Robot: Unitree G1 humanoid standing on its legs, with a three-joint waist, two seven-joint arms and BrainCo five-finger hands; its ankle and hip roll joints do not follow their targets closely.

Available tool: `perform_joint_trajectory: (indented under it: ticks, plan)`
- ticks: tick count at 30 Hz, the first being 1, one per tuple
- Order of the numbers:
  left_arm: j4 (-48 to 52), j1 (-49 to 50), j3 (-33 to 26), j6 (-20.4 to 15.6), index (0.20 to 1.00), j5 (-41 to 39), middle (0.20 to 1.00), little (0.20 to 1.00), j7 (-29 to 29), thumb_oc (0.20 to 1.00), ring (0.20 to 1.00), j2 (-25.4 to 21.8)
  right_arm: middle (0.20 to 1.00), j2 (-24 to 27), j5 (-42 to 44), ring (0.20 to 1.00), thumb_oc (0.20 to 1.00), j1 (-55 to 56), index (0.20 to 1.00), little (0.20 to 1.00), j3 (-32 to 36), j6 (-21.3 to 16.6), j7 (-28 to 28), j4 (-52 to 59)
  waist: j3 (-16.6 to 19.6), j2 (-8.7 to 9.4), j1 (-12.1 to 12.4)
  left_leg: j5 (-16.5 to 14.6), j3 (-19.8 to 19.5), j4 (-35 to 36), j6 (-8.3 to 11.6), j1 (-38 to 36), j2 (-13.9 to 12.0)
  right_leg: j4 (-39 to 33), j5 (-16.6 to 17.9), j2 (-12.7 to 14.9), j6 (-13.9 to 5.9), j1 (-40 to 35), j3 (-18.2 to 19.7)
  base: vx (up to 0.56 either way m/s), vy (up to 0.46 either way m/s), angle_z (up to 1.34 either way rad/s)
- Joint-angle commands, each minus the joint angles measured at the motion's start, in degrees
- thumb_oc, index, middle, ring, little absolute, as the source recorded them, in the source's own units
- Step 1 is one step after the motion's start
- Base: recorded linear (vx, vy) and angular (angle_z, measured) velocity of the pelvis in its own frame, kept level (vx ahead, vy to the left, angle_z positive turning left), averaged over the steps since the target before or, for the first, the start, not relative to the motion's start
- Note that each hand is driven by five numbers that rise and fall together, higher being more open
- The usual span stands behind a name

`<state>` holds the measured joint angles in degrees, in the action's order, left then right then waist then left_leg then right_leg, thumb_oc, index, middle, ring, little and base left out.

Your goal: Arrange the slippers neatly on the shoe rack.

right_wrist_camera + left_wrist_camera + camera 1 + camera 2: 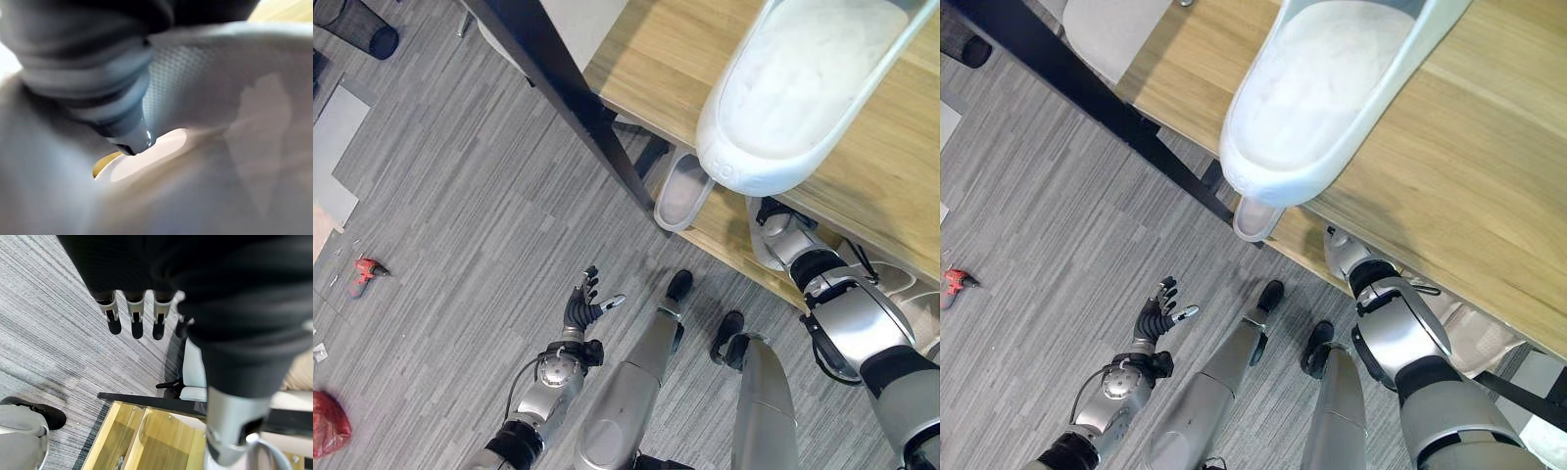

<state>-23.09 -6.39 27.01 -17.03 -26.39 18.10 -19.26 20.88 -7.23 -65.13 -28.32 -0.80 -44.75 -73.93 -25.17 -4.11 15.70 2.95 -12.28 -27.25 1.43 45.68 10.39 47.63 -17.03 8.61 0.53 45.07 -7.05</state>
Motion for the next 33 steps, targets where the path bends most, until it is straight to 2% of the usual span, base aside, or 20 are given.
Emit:
perform_joint_trajectory:
  ticks: [1,2,7,12,19,20,21,24,28,33]
  plan:
    - [2.1,1.3,1.9,-2.0,1.0,-1.2,1.0,1.0,-0.4,1.0,1.0,-2.2,0.2,1.0,2.1,0.2,0.2,-2.3,0.2,0.2,-0.4,0.0,2.4,-2.2,0.1,-0.78,2.1,-8.9,0.1,-6.4,-1.29,2.3,-0.9,-5.2,-0.4,1.6,-3.34,-4.3,5.6,0.0,0.0,0.0]
    - [2.2,1.1,1.8,-1.9,1.0,-1.5,1.0,1.0,-0.4,1.0,1.0,-2.2,1.0,0.6,2.2,1.0,1.0,-2.4,1.0,1.0,-0.4,0.5,3.1,-3.0,0.0,-0.76,2.1,-8.9,0.1,-6.4,-1.26,2.2,-0.9,-5.3,-0.4,1.6,-3.31,-4.5,5.7,0.0,0.0,0.0]
    - [2.6,0.4,1.1,-0.9,1.0,-1.4,1.0,1.0,0.0,1.0,1.0,-2.5,1.0,-1.3,3.6,1.0,1.0,-3.9,1.0,1.0,-1.0,1.6,5.1,-4.1,-0.2,-0.36,1.9,-8.8,0.5,-5.7,-1.12,1.2,-1.2,-5.7,-0.3,1.5,-3.25,-5.1,5.6,0.0,0.0,0.0]
    - [2.7,-0.1,0.6,-0.1,1.0,-1.7,1.0,1.0,0.3,1.0,1.0,-2.5,1.0,-3.2,4.1,1.0,1.0,-3.6,1.0,1.0,-1.3,1.7,6.1,-2.8,-0.2,0.49,0.5,-8.9,0.9,-5.3,-1.02,0.0,-1.8,-6.7,0.1,1.1,-3.1,-6.3,5.7,0.0,0.0,0.0]
    - [3.8,-0.4,-0.2,1.3,1.0,-2.3,1.0,1.0,1.3,1.0,1.0,-2.5,1.0,-5.3,5.0,1.0,1.0,-2.7,1.0,1.0,-1.7,1.7,6.5,3.7,-0.4,1.87,-1.5,-9.0,1.7,-4.6,-0.85,-1.0,-2.5,-8.1,0.7,0.6,-2.95,-7.3,5.9,-0.01,0.008,-0.03]
    - [4.2,-0.3,-0.5,1.8,1.0,-2.3,1.0,1.0,1.6,1.0,1.0,-2.5,1.0,-5.4,4.9,1.0,1.0,-2.2,1.0,1.0,-1.9,1.9,6.6,5.7,-0.5,1.89,-2.0,-7.1,1.8,-3.8,-0.82,-0.6,-2.8,-8.8,2.7,0.3,-2.82,-6.8,5.9,-0.09,0.053,-0.02]
    - [-1.1,-2.7,-1.7,3.6,1.0,-1.2,1.0,1.0,2.9,1.0,1.0,-1.0,1.0,-5.4,4.7,1.0,1.0,-1.2,1.0,1.0,-2.0,2.0,6.6,9.2,-0.4,2.31,-2.8,-7.0,2.0,-3.8,-0.81,-0.6,-3.1,-8.9,2.9,0.2,-2.8,-6.7,6.0,-0.09,0.064,-0.05]
    - [-7.5,-6.5,-0.6,3.2,1.0,-2.2,1.0,1.0,3.6,1.0,1.0,1.8,1.0,-5.7,3.8,1.0,1.0,0.5,1.0,1.0,-2.7,2.0,6.0,13.4,-0.5,2.94,-4.4,-7.3,2.3,-4.0,-0.87,-1.2,-3.3,-9.2,2.9,0.0,-2.72,-7.3,6.1,0.01,0.017,-0.14]
    - [-9.9,-7.3,-1.9,3.1,1.0,-3.0,1.0,1.0,4.2,1.0,1.0,2.6,1.0,-5.2,2.7,1.0,1.0,4.9,1.0,1.0,-1.5,1.8,6.0,23.6,-0.5,3.61,-5.8,-7.5,2.4,-3.6,-0.81,-2.3,-3.7,-9.8,3.1,0.0,-2.8,-8.7,5.9,0.01,-0.002,-0.05]
    - [-11.1,-7.7,-2.3,3.3,1.0,-3.4,1.0,1.0,4.7,1.0,1.0,3.1,1.0,-4.8,1.5,1.0,1.0,10.1,1.0,1.0,-0.1,1.7,6.0,30.0,-0.9,4.08,-6.6,-7.6,2.7,-3.2,-0.89,-3.1,-4.0,-10.4,3.4,-0.1,-2.91,-9.6,6.3,-0.01,0.009,-0.07]
